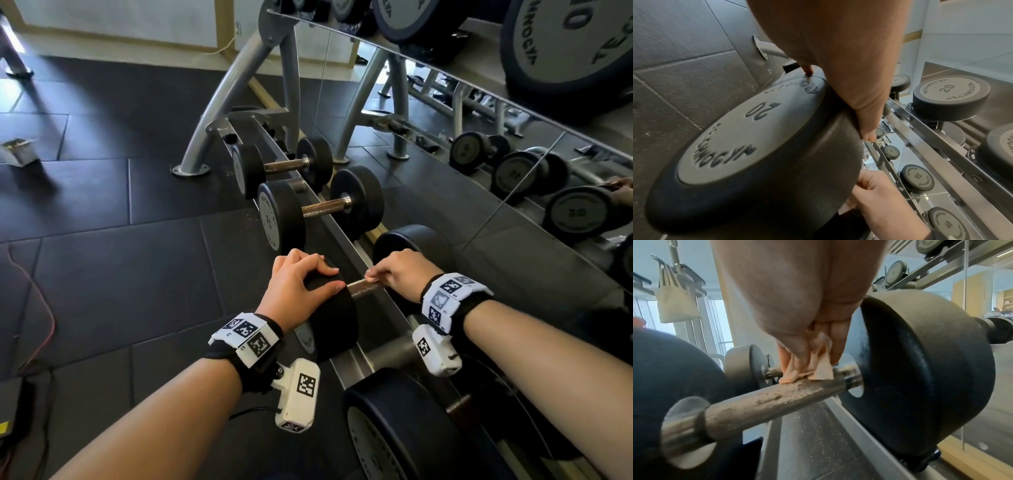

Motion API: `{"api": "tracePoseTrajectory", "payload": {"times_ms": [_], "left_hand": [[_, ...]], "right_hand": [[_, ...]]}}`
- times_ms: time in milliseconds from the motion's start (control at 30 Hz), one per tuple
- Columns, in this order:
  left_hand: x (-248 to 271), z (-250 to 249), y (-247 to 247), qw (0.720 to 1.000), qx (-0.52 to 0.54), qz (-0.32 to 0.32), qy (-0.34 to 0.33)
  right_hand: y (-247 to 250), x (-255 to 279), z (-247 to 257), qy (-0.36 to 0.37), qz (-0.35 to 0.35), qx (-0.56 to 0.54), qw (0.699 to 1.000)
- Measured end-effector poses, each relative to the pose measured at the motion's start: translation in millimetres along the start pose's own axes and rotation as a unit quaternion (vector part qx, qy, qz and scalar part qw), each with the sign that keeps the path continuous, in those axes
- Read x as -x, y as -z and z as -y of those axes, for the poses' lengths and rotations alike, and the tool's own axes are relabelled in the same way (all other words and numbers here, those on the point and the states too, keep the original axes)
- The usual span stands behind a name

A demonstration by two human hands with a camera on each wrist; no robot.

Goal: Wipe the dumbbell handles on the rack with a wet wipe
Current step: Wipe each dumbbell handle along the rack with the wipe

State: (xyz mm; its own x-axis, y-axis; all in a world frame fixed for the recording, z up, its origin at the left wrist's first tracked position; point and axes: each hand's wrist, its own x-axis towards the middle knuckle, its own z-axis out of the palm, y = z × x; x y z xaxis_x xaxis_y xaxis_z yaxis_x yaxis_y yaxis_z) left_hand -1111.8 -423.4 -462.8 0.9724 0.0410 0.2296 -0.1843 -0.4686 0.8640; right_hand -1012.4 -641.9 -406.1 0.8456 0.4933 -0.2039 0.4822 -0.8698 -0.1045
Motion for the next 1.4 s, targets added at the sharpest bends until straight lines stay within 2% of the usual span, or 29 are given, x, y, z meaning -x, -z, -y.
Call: {"api": "tracePoseTrajectory", "payload": {"times_ms": [100, 200, 267, 333, 500, 567, 633, 700, 767, 900, 1067, 1200, 1333, 1400], "left_hand": [[1, 2, 3, 1.0, 0.007, 0.014, -0.008], [1, 1, 5, 1.0, 0.0, 0.012, -0.018], [0, 1, 5, 1.0, -0.001, 0.015, -0.017], [1, 0, 5, 1.0, 0.005, 0.018, -0.013], [2, -1, 7, 0.999, 0.024, 0.027, 0.001], [3, -1, 6, 0.999, 0.027, 0.026, 0.004], [3, -2, 5, 0.999, 0.026, 0.019, 0.003], [3, -2, 5, 1.0, 0.026, 0.015, 0.003], [3, -2, 6, 0.999, 0.025, 0.02, 0.006], [3, -1, 7, 0.999, 0.034, 0.022, 0.009], [5, 0, 5, 0.999, 0.029, 0.016, 0.006], [3, -1, 3, 1.0, 0.022, 0.01, 0.008], [3, 0, 4, 1.0, 0.009, 0.01, 0.011], [3, -1, 5, 1.0, -0.002, 0.014, 0.015]], "right_hand": [[-7, -2, 8, 0.004, -0.007, -0.026, 1.0], [-16, -4, 30, 0.093, 0.039, 0.014, 0.995], [-14, -2, 32, 0.125, 0.063, 0.039, 0.989], [-5, 2, 22, 0.114, 0.07, 0.036, 0.99], [7, 2, -2, 0.001, 0.074, 0.129, 0.989], [4, -1, 9, -0.013, 0.065, 0.095, 0.993], [-2, -1, 23, 0.008, 0.07, -0.006, 0.998], [-4, -1, 31, 0.044, 0.086, -0.047, 0.994], [2, -7, 30, 0.057, 0.089, 0.002, 0.994], [18, -19, 20, -0.014, 0.107, 0.108, 0.988], [16, -20, 13, 0.011, 0.146, 0.059, 0.987], [14, -25, 12, 0.017, 0.121, 0.027, 0.992], [-2, -28, 29, 0.042, 0.158, -0.039, 0.986], [-2, -27, 30, 0.047, 0.149, -0.03, 0.987]]}}
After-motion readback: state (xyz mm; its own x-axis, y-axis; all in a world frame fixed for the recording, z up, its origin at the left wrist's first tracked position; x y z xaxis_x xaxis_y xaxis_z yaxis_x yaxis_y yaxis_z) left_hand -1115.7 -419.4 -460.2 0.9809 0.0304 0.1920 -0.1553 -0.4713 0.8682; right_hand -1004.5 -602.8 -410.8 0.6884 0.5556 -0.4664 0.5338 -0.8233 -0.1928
